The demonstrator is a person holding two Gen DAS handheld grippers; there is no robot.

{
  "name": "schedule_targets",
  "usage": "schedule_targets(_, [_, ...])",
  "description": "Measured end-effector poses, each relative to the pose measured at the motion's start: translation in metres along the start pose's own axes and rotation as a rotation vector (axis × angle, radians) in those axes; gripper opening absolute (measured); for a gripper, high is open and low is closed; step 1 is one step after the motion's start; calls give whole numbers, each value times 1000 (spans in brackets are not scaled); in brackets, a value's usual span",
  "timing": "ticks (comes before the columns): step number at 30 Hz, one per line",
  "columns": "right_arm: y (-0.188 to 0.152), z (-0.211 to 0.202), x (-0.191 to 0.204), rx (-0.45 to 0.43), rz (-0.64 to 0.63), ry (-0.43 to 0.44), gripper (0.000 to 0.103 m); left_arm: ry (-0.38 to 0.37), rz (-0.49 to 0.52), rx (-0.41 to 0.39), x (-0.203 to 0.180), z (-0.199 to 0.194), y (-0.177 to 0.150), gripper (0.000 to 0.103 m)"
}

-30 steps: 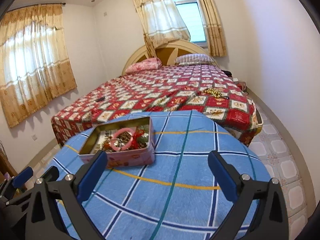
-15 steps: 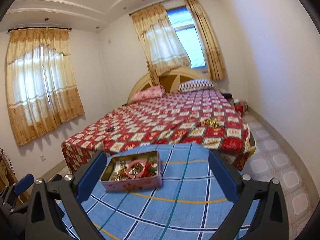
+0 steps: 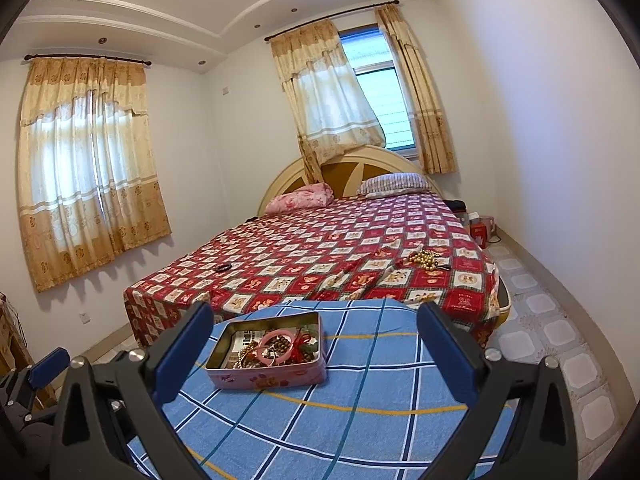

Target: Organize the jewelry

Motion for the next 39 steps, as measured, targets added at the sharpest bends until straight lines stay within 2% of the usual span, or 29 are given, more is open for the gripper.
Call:
schedule_targets(9, [-1, -1, 1, -3, -4, 1, 103, 1, 4, 1, 1, -1, 0, 89])
schedule_targets(14, [-1, -2, 1, -5, -2, 0, 103, 49, 27, -8, 3, 0, 0, 89])
schedule_targets(26, [-2, -1, 1, 10, -4, 3, 103, -4, 26, 14, -2, 3, -4, 89])
schedule_targets(39, [-4, 7, 3, 37, -15, -11, 103, -10, 48, 35, -9, 13, -4, 89])
Point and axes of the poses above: each gripper's, at about its wrist camera, not at the fingertips, and z roughly the way its jaws point, x to its left, y to its top, the point moved 2 cm from there along z, roughly the way its jaws point, and after that the axes turned 8 degrees about -y, right-handed, at the moved point
